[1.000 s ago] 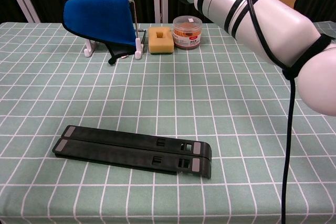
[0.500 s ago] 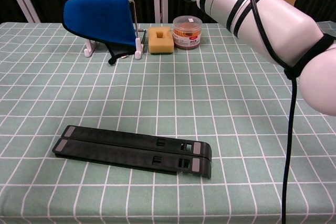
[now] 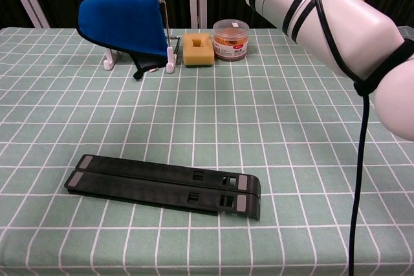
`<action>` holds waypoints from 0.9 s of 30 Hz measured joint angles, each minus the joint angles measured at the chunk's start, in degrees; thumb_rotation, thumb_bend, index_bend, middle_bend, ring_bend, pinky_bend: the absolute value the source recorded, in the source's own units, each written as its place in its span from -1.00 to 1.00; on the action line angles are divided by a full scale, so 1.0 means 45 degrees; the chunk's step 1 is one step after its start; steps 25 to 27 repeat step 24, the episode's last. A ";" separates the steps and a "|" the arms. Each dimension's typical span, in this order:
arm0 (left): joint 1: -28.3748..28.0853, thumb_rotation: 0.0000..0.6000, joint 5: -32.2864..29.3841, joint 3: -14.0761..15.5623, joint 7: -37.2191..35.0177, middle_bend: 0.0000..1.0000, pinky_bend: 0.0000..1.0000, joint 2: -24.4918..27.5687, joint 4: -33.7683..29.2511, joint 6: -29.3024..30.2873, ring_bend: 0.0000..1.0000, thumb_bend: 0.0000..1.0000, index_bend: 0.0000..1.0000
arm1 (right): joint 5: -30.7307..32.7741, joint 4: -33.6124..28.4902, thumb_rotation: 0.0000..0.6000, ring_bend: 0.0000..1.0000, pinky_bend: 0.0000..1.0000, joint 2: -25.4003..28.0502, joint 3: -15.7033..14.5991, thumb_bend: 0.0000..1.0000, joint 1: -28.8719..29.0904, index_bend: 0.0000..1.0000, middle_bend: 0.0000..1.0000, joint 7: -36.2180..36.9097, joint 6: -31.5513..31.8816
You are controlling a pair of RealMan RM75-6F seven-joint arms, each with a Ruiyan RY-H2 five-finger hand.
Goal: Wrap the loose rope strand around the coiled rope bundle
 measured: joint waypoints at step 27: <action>0.1973 1.00 -0.1314 0.1055 -0.1244 -0.40 -0.23 -0.1546 0.3143 0.1692 -0.44 -0.72 -0.51 | 0.0227 -0.1797 1.00 0.27 0.72 0.1218 0.0500 0.26 -0.1014 0.84 0.45 0.2241 0.0879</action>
